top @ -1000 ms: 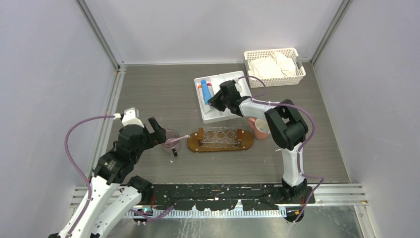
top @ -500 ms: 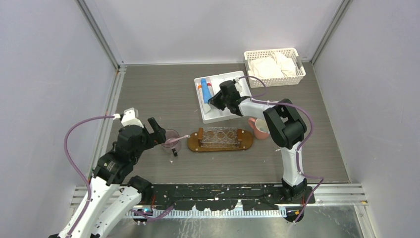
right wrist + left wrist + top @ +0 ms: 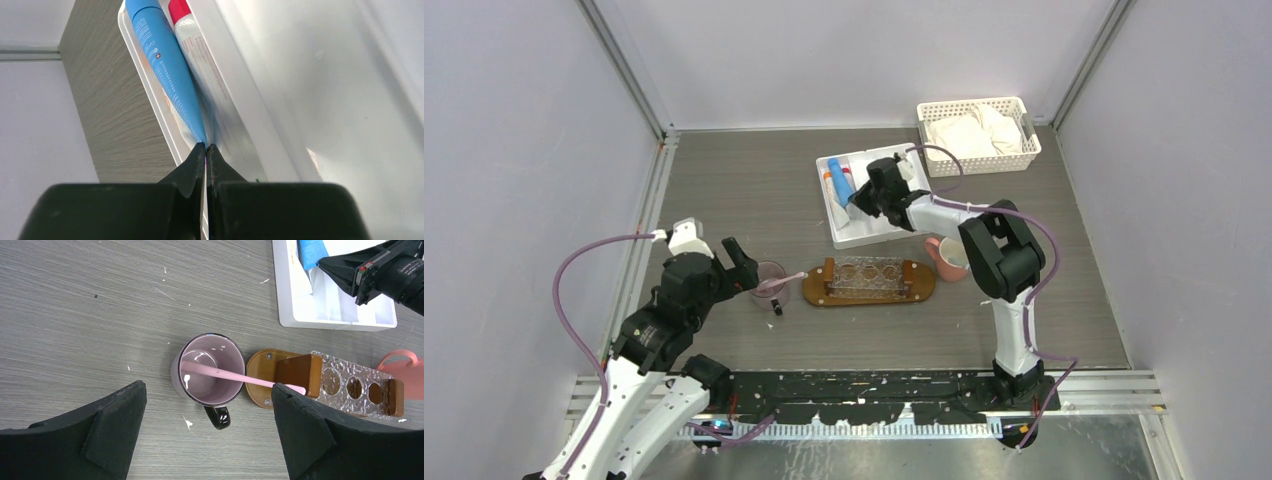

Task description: Prepare toiletry sets of a toothbrush and toothpaste on the tray

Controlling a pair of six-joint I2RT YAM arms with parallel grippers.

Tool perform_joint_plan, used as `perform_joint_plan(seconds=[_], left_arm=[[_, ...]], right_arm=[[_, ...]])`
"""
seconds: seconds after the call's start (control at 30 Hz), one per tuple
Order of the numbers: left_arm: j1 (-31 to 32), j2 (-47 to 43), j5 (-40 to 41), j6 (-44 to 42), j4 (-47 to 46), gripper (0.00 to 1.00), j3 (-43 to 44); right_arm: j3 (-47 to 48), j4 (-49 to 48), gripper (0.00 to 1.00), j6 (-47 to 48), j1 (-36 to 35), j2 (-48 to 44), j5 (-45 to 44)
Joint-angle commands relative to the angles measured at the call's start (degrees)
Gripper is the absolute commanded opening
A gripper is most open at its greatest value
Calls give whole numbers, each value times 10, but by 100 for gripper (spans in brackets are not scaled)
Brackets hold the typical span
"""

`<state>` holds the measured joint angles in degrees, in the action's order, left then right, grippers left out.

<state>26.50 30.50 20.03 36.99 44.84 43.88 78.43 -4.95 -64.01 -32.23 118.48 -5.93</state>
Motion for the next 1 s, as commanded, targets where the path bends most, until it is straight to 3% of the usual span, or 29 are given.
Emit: perform_joint_plan(seconds=[0.0, 0.17, 0.27, 0.6, 0.97], left_arm=[[-2, 1, 14, -11, -12, 96, 8], [-2, 0, 16, -12, -12, 96, 9], [-2, -2, 17, -13, -8, 96, 7], [-2, 0, 7, -9, -13, 96, 7], [-2, 42, -25, -9, -32, 96, 20]], right_arm=[[22, 36, 4, 61, 11, -57, -44], [28, 45, 3, 134, 21, -90, -38], [73, 113, 2, 201, 27, -100, -7], [317, 479, 1, 410, 31, -111, 50], [314, 650, 1, 449, 10, -236, 49]])
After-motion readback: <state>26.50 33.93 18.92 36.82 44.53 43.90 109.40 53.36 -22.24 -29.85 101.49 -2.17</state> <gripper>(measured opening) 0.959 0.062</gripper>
